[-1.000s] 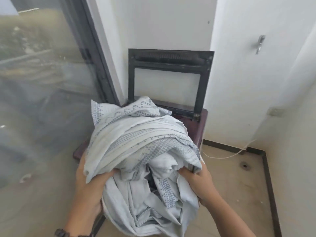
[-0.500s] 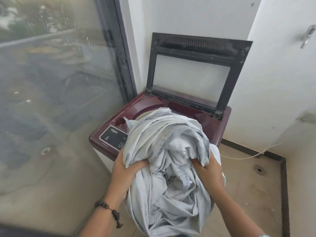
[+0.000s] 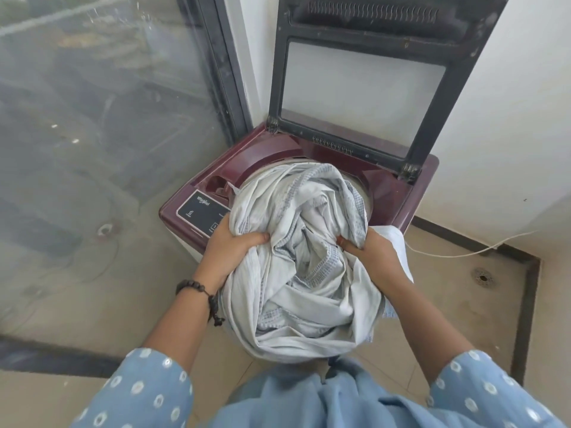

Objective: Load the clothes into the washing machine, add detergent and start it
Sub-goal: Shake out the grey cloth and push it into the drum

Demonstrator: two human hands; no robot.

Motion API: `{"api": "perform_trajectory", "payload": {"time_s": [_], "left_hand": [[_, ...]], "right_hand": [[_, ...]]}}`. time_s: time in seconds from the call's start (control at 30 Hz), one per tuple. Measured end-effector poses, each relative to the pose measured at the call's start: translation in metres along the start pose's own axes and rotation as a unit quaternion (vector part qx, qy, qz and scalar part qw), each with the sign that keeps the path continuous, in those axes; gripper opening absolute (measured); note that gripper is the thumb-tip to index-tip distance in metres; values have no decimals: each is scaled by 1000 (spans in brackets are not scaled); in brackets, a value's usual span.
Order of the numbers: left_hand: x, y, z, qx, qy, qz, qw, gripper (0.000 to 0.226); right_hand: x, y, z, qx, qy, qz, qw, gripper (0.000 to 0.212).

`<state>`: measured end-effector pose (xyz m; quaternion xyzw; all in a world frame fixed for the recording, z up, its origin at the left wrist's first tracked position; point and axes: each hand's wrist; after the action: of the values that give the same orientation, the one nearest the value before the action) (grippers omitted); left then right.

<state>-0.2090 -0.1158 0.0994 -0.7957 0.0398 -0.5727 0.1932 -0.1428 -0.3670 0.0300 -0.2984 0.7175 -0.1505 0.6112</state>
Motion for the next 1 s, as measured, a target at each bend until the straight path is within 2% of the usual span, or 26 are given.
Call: {"api": "perform_trajectory", "payload": {"time_s": [0.13,0.37,0.47,0.63,0.8,0.9,0.93,1.0], "left_hand": [[5,-1,11,-12,-10,14,1000,68],[17,-7,44,-57,11,-13,998,57],[34,-18,70,-67,49,-19,996,51],[76,-48,116,-40,170,-60,983,59],[103,-76,153,0,330,-38,943,65],[106,-86,170,35,398,0,917,72],[104,-88,176,36,410,13,911,73],[98,-90,189,26,419,25,907,73]], "right_hand": [[-3,-4,4,-14,8,8,1000,46],[-15,-13,6,-4,38,128,991,25],[-39,-22,24,38,24,126,991,36],[-91,-36,72,151,-43,98,983,47],[-138,-42,106,275,-109,118,948,42],[-146,-36,119,303,-148,159,928,32],[-145,-32,123,304,-143,180,924,27],[-142,-25,130,316,-114,193,922,28]]}}
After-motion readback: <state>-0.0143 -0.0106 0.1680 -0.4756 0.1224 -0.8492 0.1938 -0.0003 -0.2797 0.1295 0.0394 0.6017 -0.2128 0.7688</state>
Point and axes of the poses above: each hand's wrist, its own z-axis towards the middle knuckle, its own y-axis out of the palm, x = y × z, and after that the axes turned 3 degrees about -x, right-handed
